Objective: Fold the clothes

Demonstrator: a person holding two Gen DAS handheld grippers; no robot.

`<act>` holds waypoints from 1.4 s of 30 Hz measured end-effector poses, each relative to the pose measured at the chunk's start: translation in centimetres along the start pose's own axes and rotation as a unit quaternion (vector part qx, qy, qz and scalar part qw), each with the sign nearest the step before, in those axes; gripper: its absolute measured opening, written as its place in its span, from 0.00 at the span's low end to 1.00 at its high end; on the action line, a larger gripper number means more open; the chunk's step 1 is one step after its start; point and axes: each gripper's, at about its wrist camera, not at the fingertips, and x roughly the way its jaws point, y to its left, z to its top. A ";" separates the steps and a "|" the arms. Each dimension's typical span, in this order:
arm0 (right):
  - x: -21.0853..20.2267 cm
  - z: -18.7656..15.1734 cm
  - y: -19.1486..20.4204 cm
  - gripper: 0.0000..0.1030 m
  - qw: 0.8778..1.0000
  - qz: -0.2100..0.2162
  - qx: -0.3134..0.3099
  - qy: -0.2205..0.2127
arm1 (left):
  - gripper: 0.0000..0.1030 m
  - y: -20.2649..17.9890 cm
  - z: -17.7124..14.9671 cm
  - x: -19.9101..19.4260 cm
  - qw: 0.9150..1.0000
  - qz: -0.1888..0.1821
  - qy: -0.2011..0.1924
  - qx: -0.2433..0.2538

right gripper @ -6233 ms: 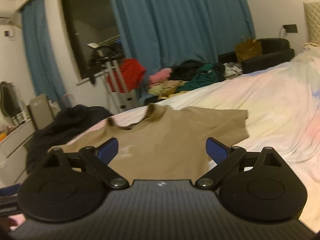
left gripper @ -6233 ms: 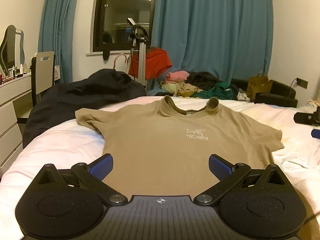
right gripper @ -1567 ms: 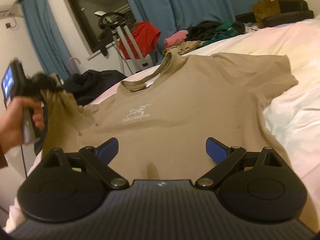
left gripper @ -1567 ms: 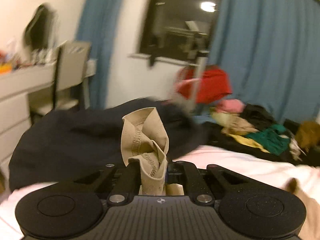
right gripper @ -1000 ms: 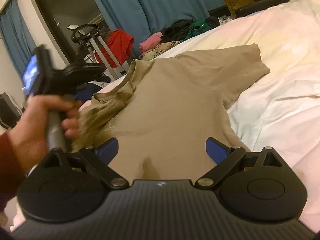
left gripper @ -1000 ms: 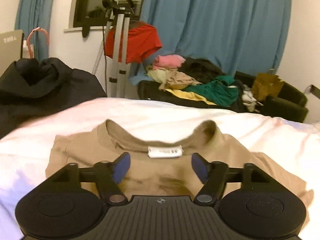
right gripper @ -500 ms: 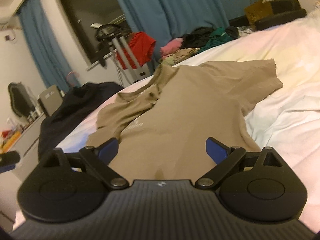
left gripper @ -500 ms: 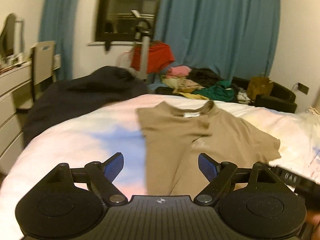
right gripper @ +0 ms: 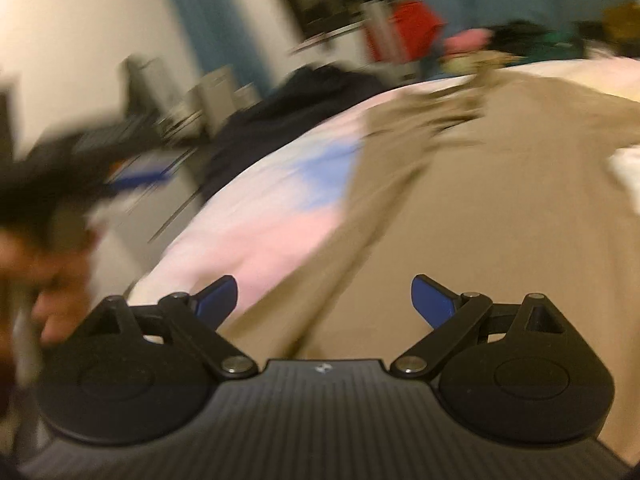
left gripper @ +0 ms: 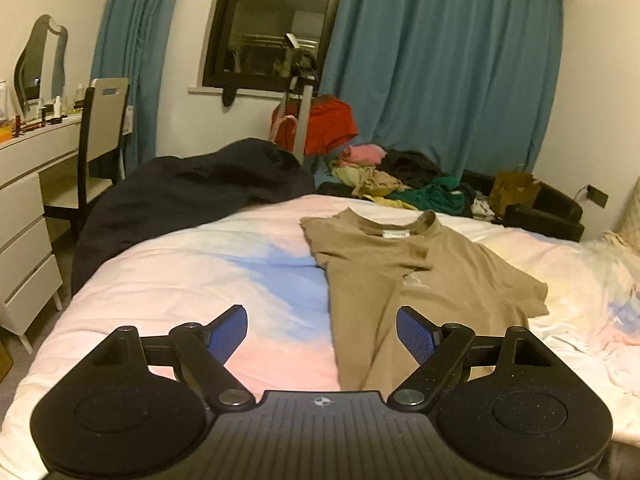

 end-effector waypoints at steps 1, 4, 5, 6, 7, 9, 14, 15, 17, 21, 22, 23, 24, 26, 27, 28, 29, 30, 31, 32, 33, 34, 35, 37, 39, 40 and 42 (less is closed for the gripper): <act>0.5 -0.6 1.7 0.92 1.000 0.011 -0.027 0.010 | 0.81 0.5 0.1 -0.2 1.000 0.004 -0.004 -0.004; 1.9 -1.8 6.0 0.92 0.993 0.035 -0.103 0.033 | 0.81 2.1 0.4 -0.8 1.000 0.021 -0.014 -0.017; 2.4 -2.1 6.9 0.92 0.991 0.041 -0.121 0.038 | 0.81 2.6 0.4 -0.9 0.999 0.026 -0.015 -0.022; 2.8 -2.3 7.7 0.92 0.989 0.046 -0.135 0.044 | 0.81 3.2 0.5 -1.0 0.999 0.030 -0.017 -0.029; 3.4 -2.5 8.1 0.92 0.987 0.046 -0.142 0.052 | 0.81 3.7 0.6 -1.0 0.999 0.034 -0.018 -0.036; 4.6 -2.8 8.8 0.85 0.984 0.047 -0.157 0.068 | 0.81 4.8 0.8 -0.9 0.998 0.039 -0.014 -0.055; 6.5 -3.9 8.6 0.54 0.981 0.007 -0.168 0.100 | 0.81 6.1 0.8 -0.6 0.996 0.040 -0.001 -0.078; 6.5 -3.9 8.3 0.42 0.983 -0.001 -0.159 0.094 | 0.81 6.1 0.8 -0.6 0.996 0.042 0.000 -0.077; 5.9 -3.8 7.4 0.23 0.985 -0.016 -0.149 0.084 | 0.81 6.0 0.8 -0.7 0.996 0.042 0.000 -0.074; 3.1 -3.1 6.3 0.12 0.991 -0.019 -0.126 0.036 | 0.81 5.5 0.6 -0.7 0.997 0.039 -0.001 -0.068; 2.7 -2.9 6.3 0.11 0.992 -0.023 -0.122 0.028 | 0.81 5.4 0.6 -0.7 0.997 0.038 -0.001 -0.067; 1.8 -2.7 6.0 0.09 0.993 -0.024 -0.114 0.018 | 0.81 5.3 0.6 -0.7 0.997 0.037 -0.001 -0.067; 1.0 -2.4 5.6 0.07 0.994 -0.025 -0.105 0.008 | 0.81 5.3 0.6 -0.6 0.997 0.037 0.000 -0.067; -1.1 -2.1 4.7 0.06 0.996 -0.034 -0.085 -0.013 | 0.81 5.2 0.5 -0.6 0.997 0.035 0.002 -0.067; -2.3 -1.9 4.2 0.06 0.996 -0.041 -0.075 -0.023 | 0.81 5.1 0.4 -0.6 0.997 0.033 0.004 -0.068; -3.3 -1.8 3.8 0.06 0.996 -0.051 -0.067 -0.032 | 0.81 5.0 0.4 -0.6 0.997 0.027 0.006 -0.066; -4.6 -1.7 3.0 0.06 0.995 -0.067 -0.056 -0.044 | 0.81 4.7 0.3 -0.5 0.998 0.020 0.009 -0.064; -5.9 -1.6 2.3 0.06 0.994 -0.083 -0.045 -0.056 | 0.81 4.5 0.2 -0.5 0.998 0.013 0.011 -0.061; -6.9 -1.6 1.6 0.06 0.993 -0.096 -0.036 -0.062 | 0.81 4.2 0.1 -0.4 0.998 0.006 0.014 -0.059; -7.9 -1.7 0.9 0.06 0.991 -0.109 -0.028 -0.068 | 0.81 4.0 -0.1 -0.2 0.998 -0.003 0.021 -0.059; -8.5 -1.7 0.1 0.06 0.990 -0.120 -0.022 -0.066 | 0.81 3.8 -0.3 0.0 0.998 -0.014 0.030 -0.061; -8.9 -1.5 -0.5 0.07 0.991 -0.121 -0.013 -0.063 | 0.81 3.6 -0.7 0.3 0.997 -0.024 0.044 -0.065; -9.3 -1.4 -1.2 0.08 0.991 -0.121 -0.005 -0.061 | 0.80 3.4 -1.2 0.7 0.995 -0.034 0.061 -0.070; -9.4 -0.5 -2.3 0.09 0.991 -0.115 0.013 -0.065 | 0.80 3.4 -2.4 1.3 0.990 -0.047 0.097 -0.088; -9.1 0.8 -3.3 0.10 0.990 -0.121 0.020 -0.069 | 0.76 3.6 -3.9 2.0 0.982 -0.057 0.140 -0.112; -8.8 1.7 -3.7 0.11 0.989 -0.126 0.017 -0.070 | 0.75 3.7 -4.6 2.2 0.977 -0.060 0.161 -0.125; -7.8 3.2 -4.8 0.39 0.990 -0.119 0.016 -0.071 | 0.69 4.0 -5.9 2.6 0.967 -0.062 0.196 -0.148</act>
